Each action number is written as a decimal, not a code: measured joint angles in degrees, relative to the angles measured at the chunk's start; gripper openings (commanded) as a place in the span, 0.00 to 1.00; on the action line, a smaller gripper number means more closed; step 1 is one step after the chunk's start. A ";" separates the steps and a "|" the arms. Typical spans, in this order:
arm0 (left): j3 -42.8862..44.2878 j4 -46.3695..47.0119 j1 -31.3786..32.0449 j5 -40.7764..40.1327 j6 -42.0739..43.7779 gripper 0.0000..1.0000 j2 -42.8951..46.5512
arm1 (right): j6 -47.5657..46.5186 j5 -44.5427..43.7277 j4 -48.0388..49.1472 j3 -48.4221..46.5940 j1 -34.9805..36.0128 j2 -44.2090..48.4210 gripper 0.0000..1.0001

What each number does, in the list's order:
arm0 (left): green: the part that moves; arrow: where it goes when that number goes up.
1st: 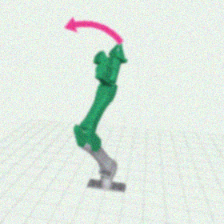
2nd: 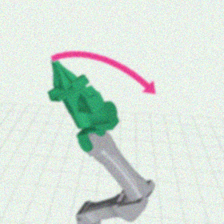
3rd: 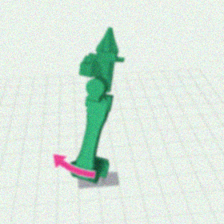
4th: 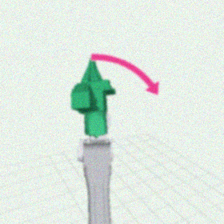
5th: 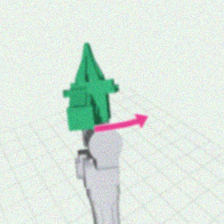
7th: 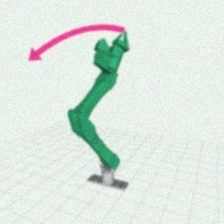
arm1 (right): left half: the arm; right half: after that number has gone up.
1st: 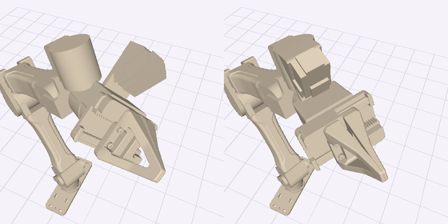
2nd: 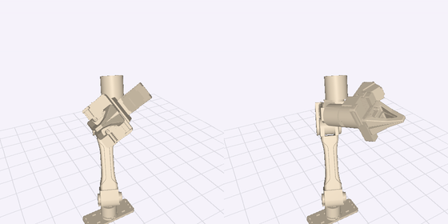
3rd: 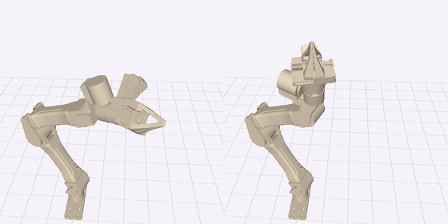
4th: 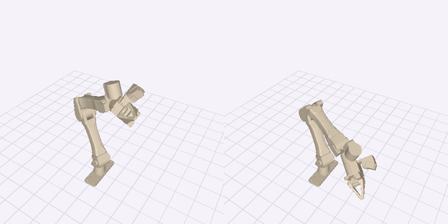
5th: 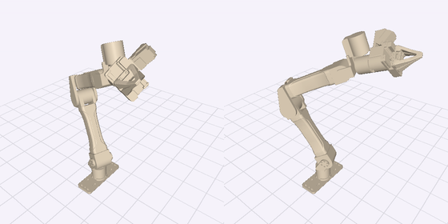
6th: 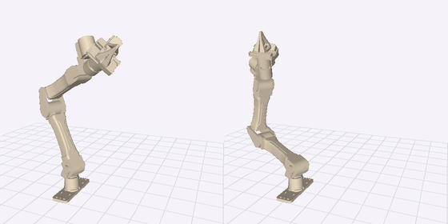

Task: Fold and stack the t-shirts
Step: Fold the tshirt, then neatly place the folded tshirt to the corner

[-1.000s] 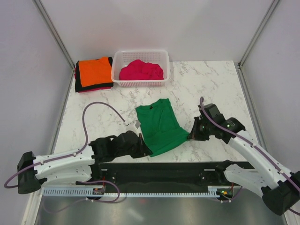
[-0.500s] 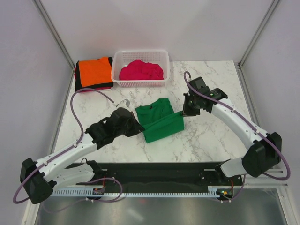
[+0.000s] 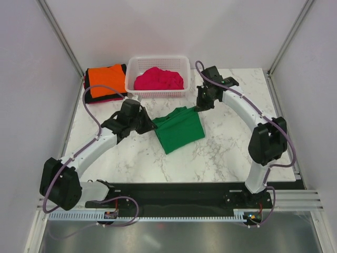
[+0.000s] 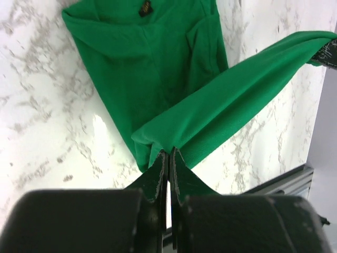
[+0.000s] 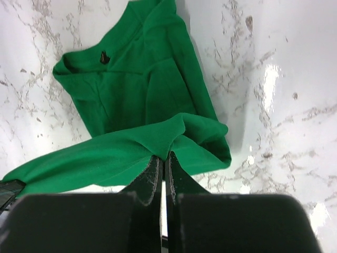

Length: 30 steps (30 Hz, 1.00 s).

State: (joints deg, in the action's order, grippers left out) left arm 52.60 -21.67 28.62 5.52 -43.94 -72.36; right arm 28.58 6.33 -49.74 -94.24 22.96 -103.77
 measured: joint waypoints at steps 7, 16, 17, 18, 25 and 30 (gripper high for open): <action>1.97 3.61 -7.17 4.79 2.58 0.02 -8.72 | 0.09 0.79 0.48 -8.59 -0.09 -10.47 0.00; 15.26 4.63 -14.51 11.58 7.13 0.53 -30.05 | 1.68 0.74 0.44 -27.19 -1.42 -28.46 0.51; 16.90 4.57 -15.43 12.81 7.61 0.59 -32.63 | 1.97 0.72 0.35 -29.94 -1.86 -30.69 0.61; 18.51 3.85 -16.22 13.53 8.07 0.60 -34.95 | 2.14 0.70 0.28 -32.46 -2.36 -32.59 0.64; 19.71 0.74 -17.57 12.90 10.36 0.67 -31.52 | 2.82 -2.34 0.92 -26.18 -4.28 -27.85 0.71; 10.69 6.82 -17.25 11.89 10.51 0.68 -20.22 | 2.54 -5.40 3.80 -9.53 -3.98 -12.24 0.76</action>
State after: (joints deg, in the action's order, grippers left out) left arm 63.29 -14.85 11.38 17.41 -33.43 -92.58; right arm 31.11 0.93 -45.93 -103.77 18.98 -116.01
